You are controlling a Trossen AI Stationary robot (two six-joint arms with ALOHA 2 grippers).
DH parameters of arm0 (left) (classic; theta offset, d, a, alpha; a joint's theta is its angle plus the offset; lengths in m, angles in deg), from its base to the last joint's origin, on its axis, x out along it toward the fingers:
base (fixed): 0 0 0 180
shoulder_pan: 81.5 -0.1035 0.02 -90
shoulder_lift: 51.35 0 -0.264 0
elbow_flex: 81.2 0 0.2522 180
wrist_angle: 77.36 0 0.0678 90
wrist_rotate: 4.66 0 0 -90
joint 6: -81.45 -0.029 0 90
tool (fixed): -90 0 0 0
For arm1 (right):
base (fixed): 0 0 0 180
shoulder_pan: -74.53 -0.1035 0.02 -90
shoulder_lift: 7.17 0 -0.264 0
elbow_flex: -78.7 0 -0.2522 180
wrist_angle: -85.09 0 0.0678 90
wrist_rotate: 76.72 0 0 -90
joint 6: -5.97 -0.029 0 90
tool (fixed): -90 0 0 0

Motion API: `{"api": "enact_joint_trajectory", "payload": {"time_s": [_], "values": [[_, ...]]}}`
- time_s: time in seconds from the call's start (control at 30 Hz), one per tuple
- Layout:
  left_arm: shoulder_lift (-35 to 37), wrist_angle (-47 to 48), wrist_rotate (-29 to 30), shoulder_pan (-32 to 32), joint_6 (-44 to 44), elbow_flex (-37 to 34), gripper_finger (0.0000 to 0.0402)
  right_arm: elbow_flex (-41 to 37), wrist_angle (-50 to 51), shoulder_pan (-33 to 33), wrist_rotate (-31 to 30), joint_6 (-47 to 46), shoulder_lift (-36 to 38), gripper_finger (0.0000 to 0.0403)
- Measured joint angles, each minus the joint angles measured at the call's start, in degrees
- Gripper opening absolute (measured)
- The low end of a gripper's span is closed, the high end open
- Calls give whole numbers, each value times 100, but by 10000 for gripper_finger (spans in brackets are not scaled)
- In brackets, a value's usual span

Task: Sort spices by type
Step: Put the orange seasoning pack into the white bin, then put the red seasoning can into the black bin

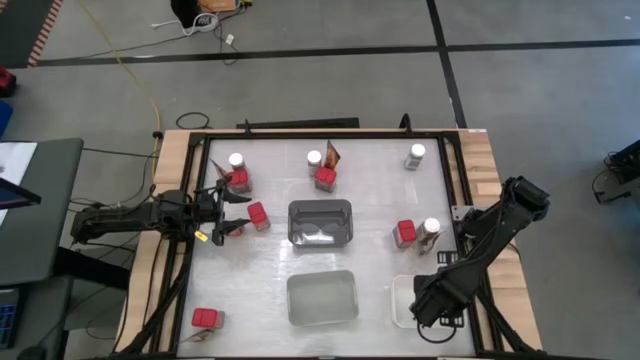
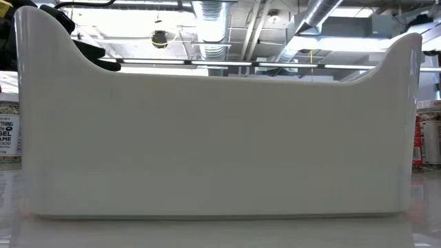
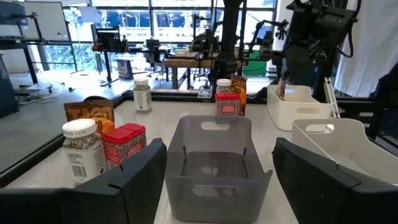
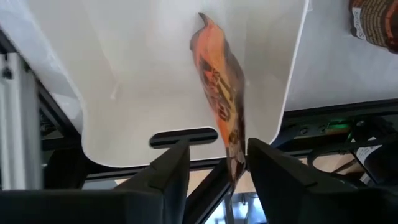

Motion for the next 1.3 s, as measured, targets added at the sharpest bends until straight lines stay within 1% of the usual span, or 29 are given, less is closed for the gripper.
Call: {"api": "enact_joint_trajectory", "payload": {"time_s": [0.17, 0.37, 0.53, 0.63, 0.8, 0.9, 0.97, 1.03, 1.13, 1.23, 1.3], "values": [[0, 0, 0, -1, 0, 0, 282, 352, 166, -2, -49, -15, 2, 195], [0, -1, 0, -1, 0, 1, 282, 877, 650, -7, -600, -116, 4, 182], [0, -1, 2, 0, 0, -1, 282, 1089, 638, -149, -1471, -567, 261, 164], [-2, -1, 2, -1, 0, -1, 282, 1059, 721, -311, -2024, -1168, 614, 149], [-2, -1, 2, 1, 0, 0, 282, 1042, 675, -638, -3371, -2328, 1176, 127], [-2, -1, 2, 1, 0, -1, 282, 1042, 522, -686, -3921, -2706, 1362, 122], [-2, -1, 2, 1, 0, -1, 282, 1042, 359, -676, -4220, -2675, 1414, 122], [-2, -1, 2, 0, 0, 0, 282, 1040, 220, -588, -4452, -2447, 1433, 124], [-2, -1, 2, 1, 1, 0, 282, 1040, 52, -346, -4507, -2029, 1443, 130], [-2, -1, 2, -1, 0, -1, 282, 1038, -66, -152, -4623, -1785, 1440, 150], [-2, -1, 2, 0, 0, -1, 282, 1038, -89, -24, -4746, -1749, 1443, 173]]}}
